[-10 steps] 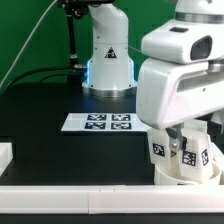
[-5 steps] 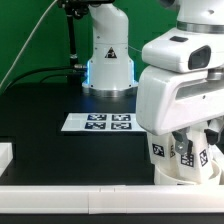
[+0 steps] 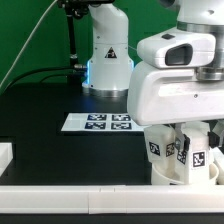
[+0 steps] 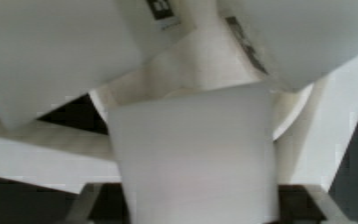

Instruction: Assemble stool

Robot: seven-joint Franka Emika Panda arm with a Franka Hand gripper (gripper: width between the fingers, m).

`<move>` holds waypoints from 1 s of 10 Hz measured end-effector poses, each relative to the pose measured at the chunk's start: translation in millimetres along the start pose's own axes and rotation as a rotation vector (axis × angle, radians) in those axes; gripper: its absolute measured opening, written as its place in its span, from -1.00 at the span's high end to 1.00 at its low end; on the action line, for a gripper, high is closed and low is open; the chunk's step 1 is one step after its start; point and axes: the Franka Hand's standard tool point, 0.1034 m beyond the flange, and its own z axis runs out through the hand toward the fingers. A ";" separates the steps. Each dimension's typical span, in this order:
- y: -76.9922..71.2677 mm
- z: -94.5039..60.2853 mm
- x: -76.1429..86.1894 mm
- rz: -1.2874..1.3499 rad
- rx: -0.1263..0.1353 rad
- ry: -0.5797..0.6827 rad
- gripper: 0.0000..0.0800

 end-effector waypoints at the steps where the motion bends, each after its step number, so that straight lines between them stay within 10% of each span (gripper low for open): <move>1: 3.5 0.1 3.9 0.117 0.007 0.005 0.15; 10: -6.6 2.4 0.4 1.113 0.106 -0.023 0.15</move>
Offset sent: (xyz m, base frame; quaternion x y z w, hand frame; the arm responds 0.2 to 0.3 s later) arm 0.0137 0.0061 -0.0059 0.0187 0.0265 0.2856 0.9578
